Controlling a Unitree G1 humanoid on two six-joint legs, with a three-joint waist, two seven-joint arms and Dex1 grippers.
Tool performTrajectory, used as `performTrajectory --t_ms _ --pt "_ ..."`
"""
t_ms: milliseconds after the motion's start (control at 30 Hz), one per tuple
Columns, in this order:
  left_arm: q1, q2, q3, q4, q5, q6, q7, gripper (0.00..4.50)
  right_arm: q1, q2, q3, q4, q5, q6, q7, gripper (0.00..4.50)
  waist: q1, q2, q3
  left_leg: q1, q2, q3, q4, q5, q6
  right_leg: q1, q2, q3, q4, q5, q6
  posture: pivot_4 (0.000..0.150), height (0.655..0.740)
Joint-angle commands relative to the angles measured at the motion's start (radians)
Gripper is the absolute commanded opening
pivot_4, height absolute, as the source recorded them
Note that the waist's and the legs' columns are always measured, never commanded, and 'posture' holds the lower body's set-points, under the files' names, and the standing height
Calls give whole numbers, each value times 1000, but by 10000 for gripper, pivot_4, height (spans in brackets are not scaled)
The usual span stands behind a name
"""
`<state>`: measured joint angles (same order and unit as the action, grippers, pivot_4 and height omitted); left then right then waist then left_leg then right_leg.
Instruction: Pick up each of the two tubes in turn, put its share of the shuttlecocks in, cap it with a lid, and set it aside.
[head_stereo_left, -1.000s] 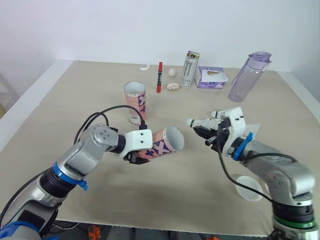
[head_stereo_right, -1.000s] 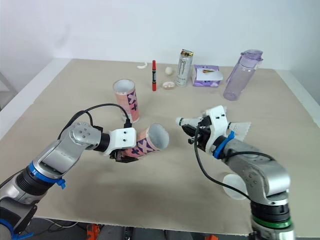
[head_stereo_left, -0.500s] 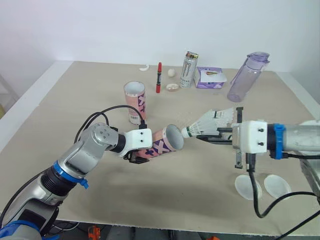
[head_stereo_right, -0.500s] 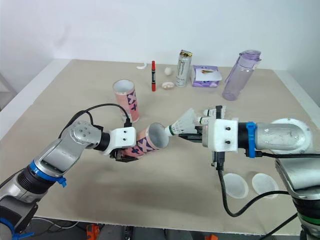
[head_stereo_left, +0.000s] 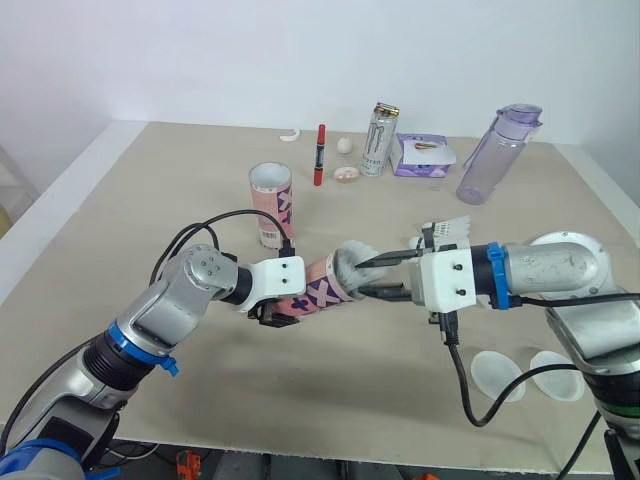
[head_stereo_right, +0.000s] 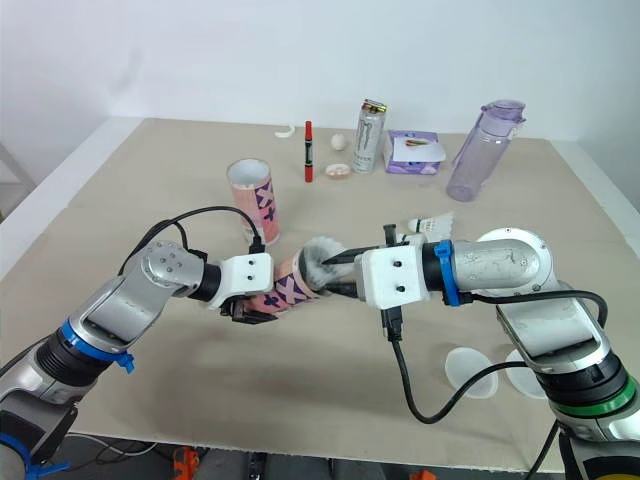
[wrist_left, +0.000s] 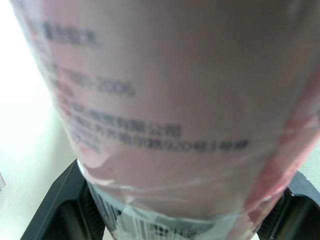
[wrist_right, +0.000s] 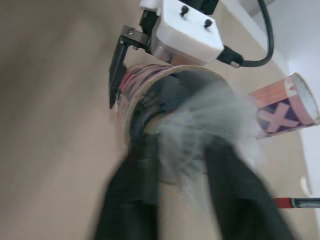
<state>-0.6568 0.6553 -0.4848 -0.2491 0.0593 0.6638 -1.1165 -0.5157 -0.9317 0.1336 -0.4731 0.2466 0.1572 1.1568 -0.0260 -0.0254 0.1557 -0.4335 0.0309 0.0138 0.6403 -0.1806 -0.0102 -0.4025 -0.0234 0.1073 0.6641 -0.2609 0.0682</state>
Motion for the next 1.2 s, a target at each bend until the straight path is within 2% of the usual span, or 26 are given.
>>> performTrajectory --t_ms 33,100,133,300,500,633,833,1200 --pt "17 19 -12 18 18 20 11 31244 15 -40 -116 -60 106 48 27 33199 1 0 0 0 0 0 0 0 0 0 0 0 0 0 0 1500 7400" --pt "17 18 -13 19 18 20 10 31244 28 -30 -170 -73 181 112 -3 42581 1 0 0 0 0 0 0 0 0 0 0 0 0 0 0 1500 7400" --pt "15 17 -13 21 18 20 10 31244 37 -29 -203 -74 218 154 -21 44286 2 -1 0 0 0 0 0 0 0 0 0 0 0 0 0 1500 7400" --pt "14 16 -18 27 20 12 8 31244 142 16 -431 -29 366 403 -221 44286 4 -3 -1 0 0 -1 0 0 0 1 0 0 0 0 -1 1500 7400" --pt "14 10 -26 25 18 11 7 31244 414 163 -651 110 261 406 -462 44286 5 -4 -2 0 -1 -1 -1 0 0 1 0 0 0 -1 0 1500 7400" --pt "14 9 -27 26 19 9 7 31244 494 220 -691 160 240 365 -510 44286 3 2 -1 2 -1 1 -1 0 0 1 0 2 0 0 1 1500 7400" --pt "15 7 -29 26 19 7 11 31244 543 261 -716 207 263 346 -519 44286 2 1 -1 3 -1 1 -1 0 0 3 0 3 0 1 1 1500 7400" --pt "18 12 -30 23 21 8 15 31244 567 272 -649 276 321 402 -454 44286 1 1 -1 3 -1 1 -2 0 0 3 0 4 0 0 1 1500 7400"
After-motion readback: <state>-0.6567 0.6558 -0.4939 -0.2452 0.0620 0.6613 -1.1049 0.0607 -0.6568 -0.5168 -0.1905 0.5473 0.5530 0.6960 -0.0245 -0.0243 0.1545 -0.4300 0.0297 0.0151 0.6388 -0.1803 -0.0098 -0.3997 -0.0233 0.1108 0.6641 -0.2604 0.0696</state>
